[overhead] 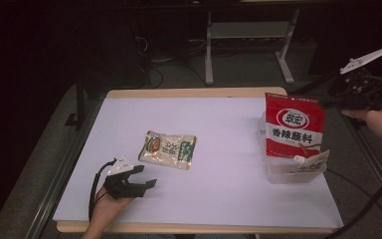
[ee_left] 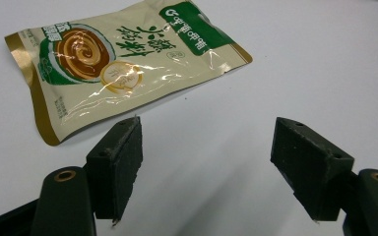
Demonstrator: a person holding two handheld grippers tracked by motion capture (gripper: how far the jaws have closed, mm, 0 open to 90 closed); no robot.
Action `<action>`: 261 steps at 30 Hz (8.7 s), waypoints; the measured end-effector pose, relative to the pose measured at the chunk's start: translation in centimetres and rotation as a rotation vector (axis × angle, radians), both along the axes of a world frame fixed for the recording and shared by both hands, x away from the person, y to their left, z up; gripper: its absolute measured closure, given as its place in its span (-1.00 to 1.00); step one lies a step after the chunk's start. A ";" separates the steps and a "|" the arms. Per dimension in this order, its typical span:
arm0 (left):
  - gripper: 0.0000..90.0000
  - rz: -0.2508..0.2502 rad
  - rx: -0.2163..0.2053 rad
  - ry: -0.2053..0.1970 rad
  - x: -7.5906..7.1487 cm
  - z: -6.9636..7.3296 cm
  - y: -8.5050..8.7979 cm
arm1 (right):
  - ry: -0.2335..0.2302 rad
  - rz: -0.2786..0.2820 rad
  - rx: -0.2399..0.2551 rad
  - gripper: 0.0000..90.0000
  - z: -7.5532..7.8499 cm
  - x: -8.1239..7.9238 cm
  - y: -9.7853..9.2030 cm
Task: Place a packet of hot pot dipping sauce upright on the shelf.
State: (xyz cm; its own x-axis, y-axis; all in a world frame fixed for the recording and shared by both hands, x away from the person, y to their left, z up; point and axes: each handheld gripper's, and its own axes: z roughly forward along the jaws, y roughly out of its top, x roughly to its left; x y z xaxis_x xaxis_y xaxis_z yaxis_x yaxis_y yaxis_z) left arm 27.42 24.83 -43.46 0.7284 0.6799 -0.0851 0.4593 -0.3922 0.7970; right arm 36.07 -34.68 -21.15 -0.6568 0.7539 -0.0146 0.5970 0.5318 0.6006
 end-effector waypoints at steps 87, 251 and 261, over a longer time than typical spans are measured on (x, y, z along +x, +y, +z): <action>-0.39 0.055 -0.009 -0.033 0.6 0.6 2.0 | 0.127 0.402 0.032 -0.01 -8.2 4.5 27.6; 0.11 0.082 0.140 0.088 7.4 -0.9 -0.6 | 0.461 0.282 0.122 0.92 -20.0 9.8 34.3; -0.02 0.097 0.137 0.061 7.3 -0.1 -0.2 | 0.355 0.362 0.068 0.94 -16.8 9.1 33.5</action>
